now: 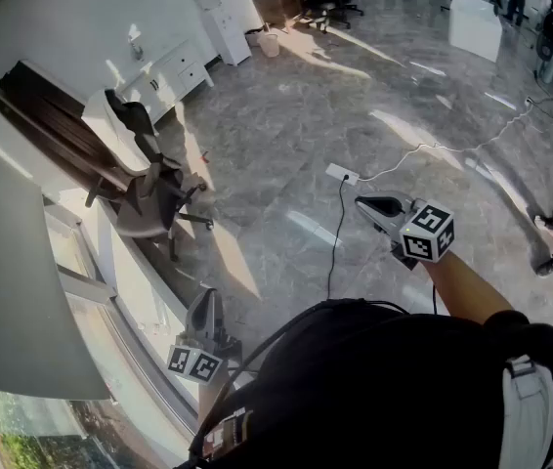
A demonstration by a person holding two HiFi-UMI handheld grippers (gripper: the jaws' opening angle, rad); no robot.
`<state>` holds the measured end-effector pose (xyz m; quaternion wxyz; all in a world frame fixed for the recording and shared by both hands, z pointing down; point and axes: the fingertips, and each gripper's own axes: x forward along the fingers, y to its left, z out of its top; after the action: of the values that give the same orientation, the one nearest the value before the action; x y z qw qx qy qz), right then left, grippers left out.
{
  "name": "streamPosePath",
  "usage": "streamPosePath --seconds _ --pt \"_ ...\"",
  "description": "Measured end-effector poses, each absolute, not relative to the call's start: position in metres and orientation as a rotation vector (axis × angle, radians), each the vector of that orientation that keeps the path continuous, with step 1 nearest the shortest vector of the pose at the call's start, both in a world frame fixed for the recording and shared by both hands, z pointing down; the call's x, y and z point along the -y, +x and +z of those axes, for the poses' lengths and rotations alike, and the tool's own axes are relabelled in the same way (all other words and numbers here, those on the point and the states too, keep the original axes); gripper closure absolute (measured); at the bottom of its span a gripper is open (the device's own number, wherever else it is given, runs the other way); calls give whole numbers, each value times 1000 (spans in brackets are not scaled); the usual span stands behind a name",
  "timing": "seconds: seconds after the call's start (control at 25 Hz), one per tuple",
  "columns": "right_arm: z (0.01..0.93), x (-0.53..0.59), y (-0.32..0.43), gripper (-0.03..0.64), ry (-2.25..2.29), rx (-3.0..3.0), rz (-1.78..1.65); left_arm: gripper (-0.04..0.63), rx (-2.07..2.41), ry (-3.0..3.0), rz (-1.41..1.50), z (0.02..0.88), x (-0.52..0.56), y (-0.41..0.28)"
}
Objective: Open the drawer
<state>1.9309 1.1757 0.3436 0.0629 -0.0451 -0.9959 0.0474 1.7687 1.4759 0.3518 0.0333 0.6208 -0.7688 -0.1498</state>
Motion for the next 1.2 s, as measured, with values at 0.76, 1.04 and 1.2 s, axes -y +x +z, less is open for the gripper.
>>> streamPosePath --seconds 0.76,1.04,1.2 --pt "368 -1177 1923 617 35 3009 340 595 2210 1994 -417 367 -1471 1738" --pt "382 -1181 1915 617 139 2958 360 595 2123 2018 -398 379 -1471 1715" --pt "395 -1177 1906 617 164 2926 370 595 2070 2043 -382 391 -1453 1696"
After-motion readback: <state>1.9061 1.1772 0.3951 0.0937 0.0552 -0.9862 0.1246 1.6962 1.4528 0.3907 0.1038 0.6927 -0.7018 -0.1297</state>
